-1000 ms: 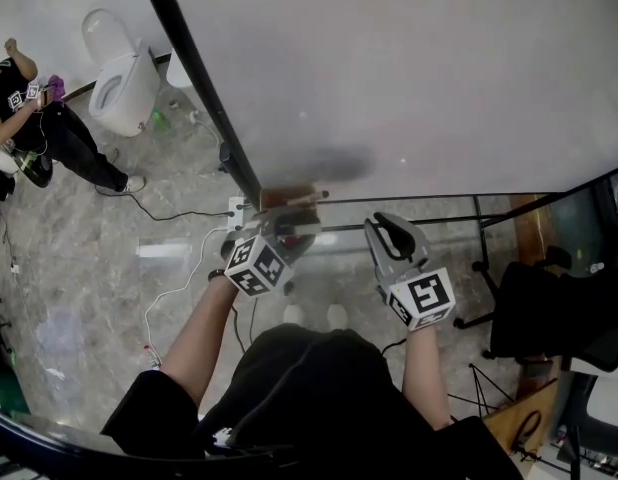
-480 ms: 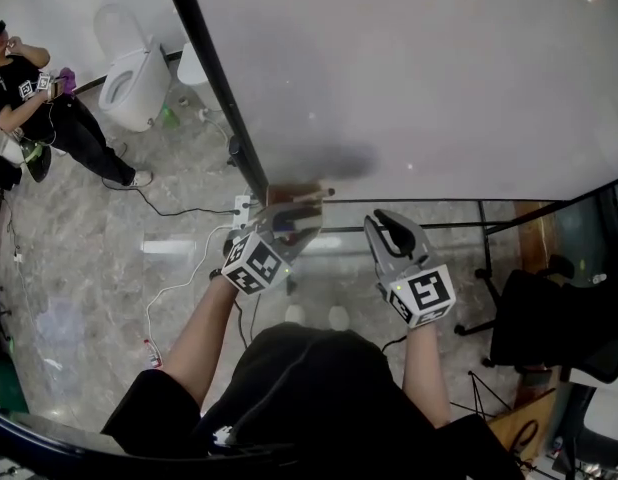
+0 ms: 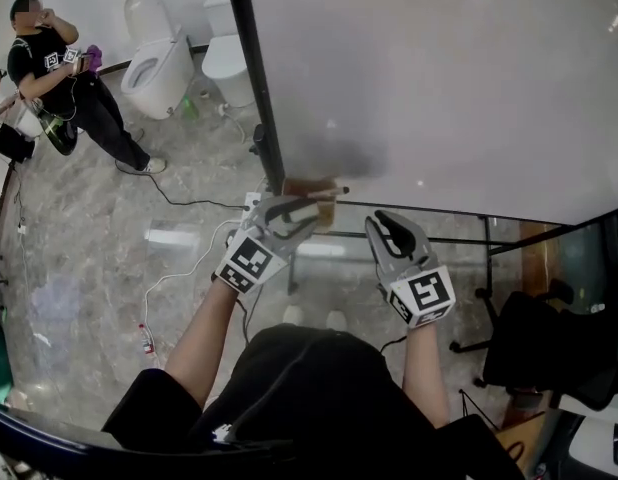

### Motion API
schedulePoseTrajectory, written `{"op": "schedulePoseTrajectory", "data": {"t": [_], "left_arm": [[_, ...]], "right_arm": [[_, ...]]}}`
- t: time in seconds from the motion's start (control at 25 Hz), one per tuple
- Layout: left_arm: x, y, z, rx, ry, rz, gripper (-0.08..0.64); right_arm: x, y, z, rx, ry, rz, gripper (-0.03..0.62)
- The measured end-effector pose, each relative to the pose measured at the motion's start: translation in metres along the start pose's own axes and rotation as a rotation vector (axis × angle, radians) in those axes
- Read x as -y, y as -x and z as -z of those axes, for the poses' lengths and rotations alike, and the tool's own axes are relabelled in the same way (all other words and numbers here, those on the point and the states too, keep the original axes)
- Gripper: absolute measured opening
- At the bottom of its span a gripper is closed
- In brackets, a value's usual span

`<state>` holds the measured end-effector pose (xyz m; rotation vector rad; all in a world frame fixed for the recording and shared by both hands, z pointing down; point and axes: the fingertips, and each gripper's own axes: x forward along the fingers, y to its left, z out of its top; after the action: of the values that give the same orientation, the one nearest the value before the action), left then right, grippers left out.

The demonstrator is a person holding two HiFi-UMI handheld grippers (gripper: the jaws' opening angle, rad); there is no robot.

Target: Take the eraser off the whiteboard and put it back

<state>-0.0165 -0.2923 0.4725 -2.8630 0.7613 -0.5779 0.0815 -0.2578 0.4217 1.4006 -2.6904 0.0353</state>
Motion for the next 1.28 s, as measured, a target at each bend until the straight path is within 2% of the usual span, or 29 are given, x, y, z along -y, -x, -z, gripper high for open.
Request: {"op": "schedulePoseTrajectory", "data": {"t": [0.32,0.56,0.92,1.28], "left_arm": [[-0.018,0.031,-0.017,0.111,0.123,-0.122,0.184],[-0.030,0.059,-0.039,0.204,0.179,-0.199,0.184],[-0.037,0.092,-0.043,0.253,0.219,-0.302,0.184],[-0.043,0.113,-0.050,0.351,0.332,-0.384,0.184]], "right_arm": [[-0.008,-0.004,-0.009,0.024,0.018,-0.046,0.069],[-0.016,-0.008,-0.015,0.038,0.021,-0.068,0.067],[-0.028,-0.010,-0.027,0.067,0.037,-0.108,0.067],[-0.032,-0.005,-0.040,0.106,0.041,-0.115,0.067]]}}
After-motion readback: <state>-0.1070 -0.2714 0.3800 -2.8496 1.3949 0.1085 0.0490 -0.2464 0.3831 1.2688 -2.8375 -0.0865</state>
